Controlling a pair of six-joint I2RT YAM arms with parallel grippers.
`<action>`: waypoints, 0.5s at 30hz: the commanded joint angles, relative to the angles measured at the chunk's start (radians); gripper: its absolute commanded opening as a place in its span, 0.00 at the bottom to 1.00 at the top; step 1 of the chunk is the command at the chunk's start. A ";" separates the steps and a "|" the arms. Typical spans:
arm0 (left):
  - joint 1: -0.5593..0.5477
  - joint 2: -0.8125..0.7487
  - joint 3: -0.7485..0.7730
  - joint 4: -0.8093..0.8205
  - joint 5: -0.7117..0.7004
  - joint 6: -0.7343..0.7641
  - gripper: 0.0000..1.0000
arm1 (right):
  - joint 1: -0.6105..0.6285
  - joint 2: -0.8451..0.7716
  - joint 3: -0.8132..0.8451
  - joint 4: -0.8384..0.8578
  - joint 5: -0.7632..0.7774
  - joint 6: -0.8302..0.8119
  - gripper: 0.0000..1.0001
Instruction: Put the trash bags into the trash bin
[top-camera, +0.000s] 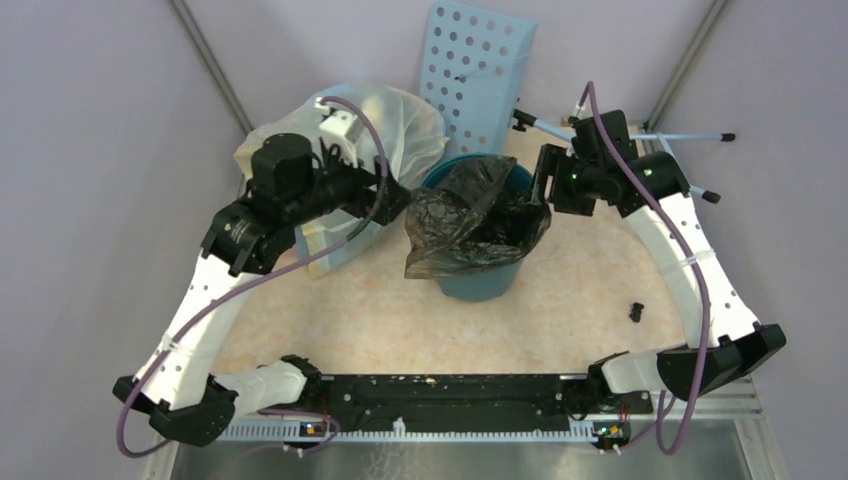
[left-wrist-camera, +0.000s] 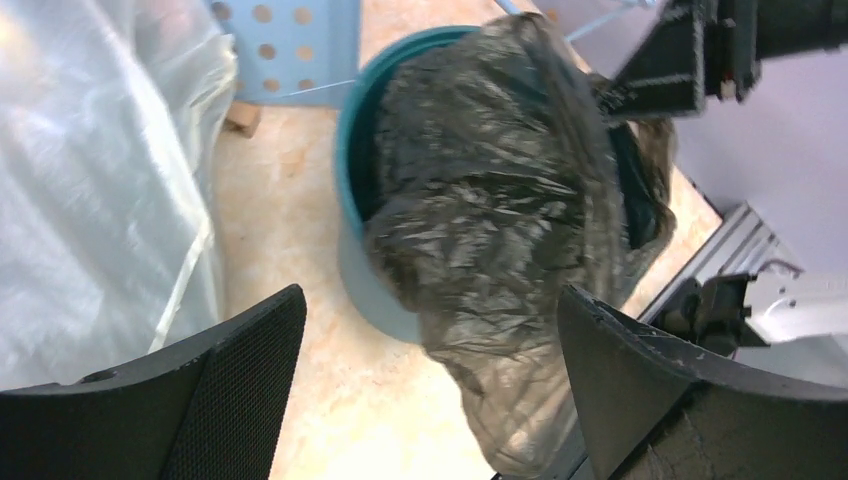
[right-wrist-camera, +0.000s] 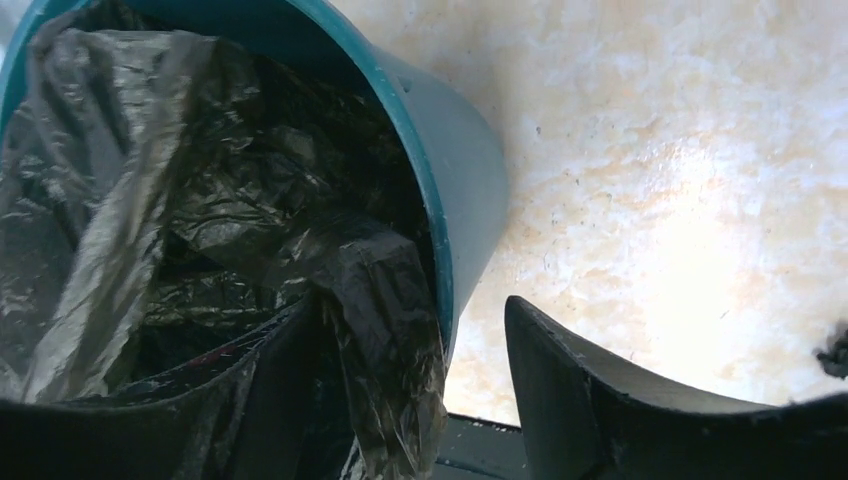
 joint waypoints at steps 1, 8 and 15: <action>-0.181 0.065 0.082 -0.036 -0.143 0.130 0.99 | 0.009 -0.052 0.073 0.028 0.006 -0.071 0.67; -0.440 0.218 0.315 -0.099 -0.331 0.266 0.99 | 0.010 -0.052 0.111 0.007 -0.016 -0.107 0.50; -0.581 0.393 0.531 -0.261 -0.474 0.369 0.99 | 0.010 -0.079 0.068 0.006 -0.083 -0.118 0.54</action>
